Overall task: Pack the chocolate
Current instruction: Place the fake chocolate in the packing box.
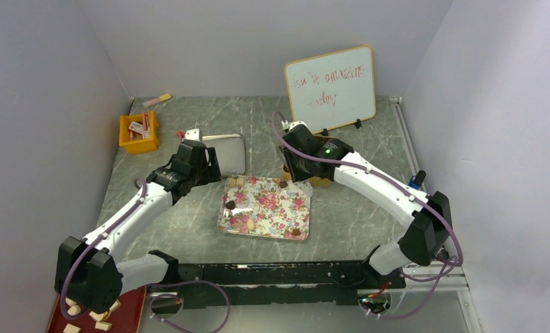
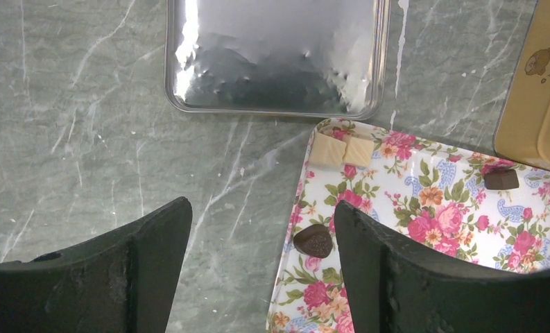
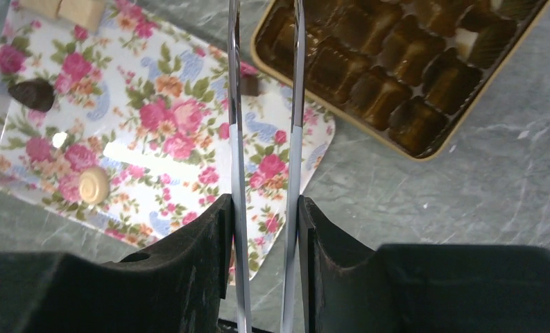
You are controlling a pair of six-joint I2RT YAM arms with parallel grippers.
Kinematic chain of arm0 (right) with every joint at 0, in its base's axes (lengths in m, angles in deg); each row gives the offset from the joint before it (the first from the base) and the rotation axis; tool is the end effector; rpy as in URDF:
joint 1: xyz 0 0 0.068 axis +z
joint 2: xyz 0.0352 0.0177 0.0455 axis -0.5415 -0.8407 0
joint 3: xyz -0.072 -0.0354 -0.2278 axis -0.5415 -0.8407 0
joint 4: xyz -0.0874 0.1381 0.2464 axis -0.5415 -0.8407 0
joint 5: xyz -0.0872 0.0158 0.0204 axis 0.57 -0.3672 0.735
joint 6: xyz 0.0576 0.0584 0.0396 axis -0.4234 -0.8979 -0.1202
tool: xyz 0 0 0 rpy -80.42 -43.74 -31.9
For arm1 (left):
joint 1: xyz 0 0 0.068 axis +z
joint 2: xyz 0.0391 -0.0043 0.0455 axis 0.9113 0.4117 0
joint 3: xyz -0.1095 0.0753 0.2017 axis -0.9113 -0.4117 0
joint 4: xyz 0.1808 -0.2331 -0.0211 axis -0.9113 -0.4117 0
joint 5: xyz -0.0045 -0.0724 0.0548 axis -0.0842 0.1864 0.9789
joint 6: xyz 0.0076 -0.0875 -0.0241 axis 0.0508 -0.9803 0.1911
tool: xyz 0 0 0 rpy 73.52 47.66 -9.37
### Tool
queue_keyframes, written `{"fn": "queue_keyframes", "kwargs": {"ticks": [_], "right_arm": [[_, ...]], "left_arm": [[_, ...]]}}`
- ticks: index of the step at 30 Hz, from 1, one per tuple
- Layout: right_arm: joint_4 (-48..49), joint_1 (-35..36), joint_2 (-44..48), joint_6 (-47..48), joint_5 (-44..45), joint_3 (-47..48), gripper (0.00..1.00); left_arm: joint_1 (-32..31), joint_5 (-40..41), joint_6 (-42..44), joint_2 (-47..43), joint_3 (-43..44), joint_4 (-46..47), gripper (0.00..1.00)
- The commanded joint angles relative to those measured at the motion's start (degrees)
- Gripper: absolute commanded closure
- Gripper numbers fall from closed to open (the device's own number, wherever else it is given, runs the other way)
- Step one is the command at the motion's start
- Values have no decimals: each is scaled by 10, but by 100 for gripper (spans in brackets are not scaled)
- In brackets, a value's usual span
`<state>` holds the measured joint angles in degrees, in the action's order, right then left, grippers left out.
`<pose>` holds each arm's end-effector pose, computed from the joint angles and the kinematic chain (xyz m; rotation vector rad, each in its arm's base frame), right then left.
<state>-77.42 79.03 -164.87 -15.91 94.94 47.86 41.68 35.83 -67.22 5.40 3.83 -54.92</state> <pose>0.2715 0.2527 0.2361 -0.4857 2.4731 0.1222 0.3014 -0.1113 0.1886 -0.2547 2.3103 -0.1726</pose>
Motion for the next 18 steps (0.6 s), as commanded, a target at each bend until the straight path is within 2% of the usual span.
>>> {"fn": "queue_keyframes", "kwargs": {"ticks": [1, 18], "right_arm": [[47, -35, -5, 24, 7, 17, 100], [71, -93, -23, 36, -3, -2, 100]], "left_arm": [[3, 6, 16, 1, 24, 17, 20], [6, 5, 28, 2, 25, 15, 20]]}}
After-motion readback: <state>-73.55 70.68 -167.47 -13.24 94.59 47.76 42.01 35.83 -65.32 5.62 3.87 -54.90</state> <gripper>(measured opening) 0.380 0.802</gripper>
